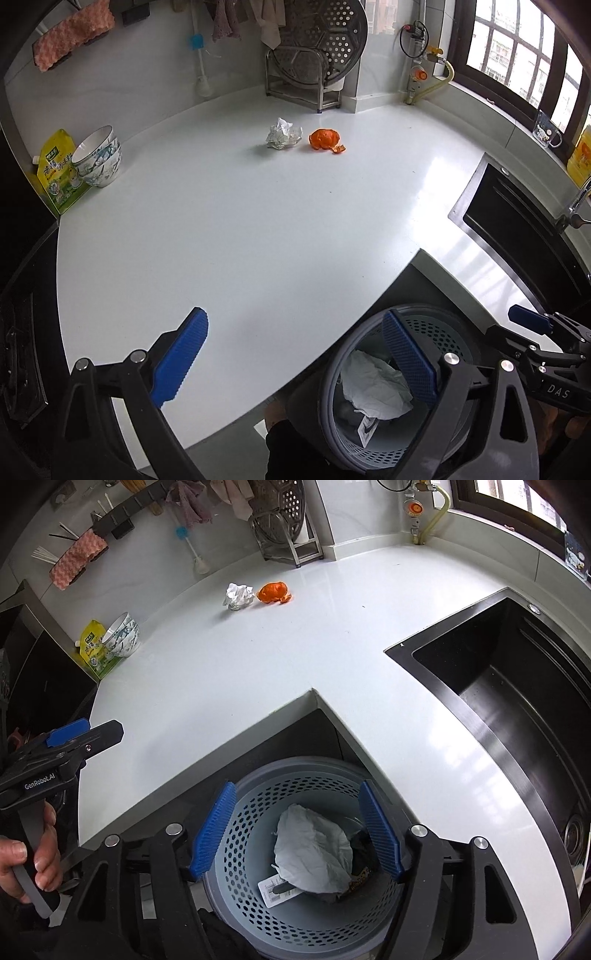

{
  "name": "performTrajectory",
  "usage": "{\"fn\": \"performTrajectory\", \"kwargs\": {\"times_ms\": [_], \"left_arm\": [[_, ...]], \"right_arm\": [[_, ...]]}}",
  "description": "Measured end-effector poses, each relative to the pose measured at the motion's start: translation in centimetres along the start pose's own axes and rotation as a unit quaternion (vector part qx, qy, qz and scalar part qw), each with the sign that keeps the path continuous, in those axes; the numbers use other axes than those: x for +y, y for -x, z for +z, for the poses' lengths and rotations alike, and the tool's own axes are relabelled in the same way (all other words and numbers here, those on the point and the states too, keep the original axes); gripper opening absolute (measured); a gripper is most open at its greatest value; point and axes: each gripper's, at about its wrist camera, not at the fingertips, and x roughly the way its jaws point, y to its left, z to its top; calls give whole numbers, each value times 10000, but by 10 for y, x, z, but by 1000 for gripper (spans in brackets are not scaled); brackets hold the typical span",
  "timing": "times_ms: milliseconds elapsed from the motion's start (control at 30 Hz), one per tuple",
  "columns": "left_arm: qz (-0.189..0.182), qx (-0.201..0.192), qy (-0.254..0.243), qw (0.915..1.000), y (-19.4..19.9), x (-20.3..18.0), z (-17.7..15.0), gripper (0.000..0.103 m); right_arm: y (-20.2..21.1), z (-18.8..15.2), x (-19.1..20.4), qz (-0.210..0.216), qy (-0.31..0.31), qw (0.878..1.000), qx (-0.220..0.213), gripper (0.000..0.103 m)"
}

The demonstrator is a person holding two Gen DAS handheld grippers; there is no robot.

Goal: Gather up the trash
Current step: 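Move both open grippers back toward the crumpled paper and orange peel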

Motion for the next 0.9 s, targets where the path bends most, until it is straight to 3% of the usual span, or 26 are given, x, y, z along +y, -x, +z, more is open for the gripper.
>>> {"fn": "performTrajectory", "kwargs": {"times_ms": [633, 900], "left_arm": [[-57, -40, -74, 9999, -65, 76, 83, 94], [-150, -132, -182, 9996, -103, 87, 125, 94]], "right_arm": [[-81, 94, 39, -196, -219, 9995, 65, 69], [-113, 137, 43, -331, -334, 9989, -64, 69]]}}
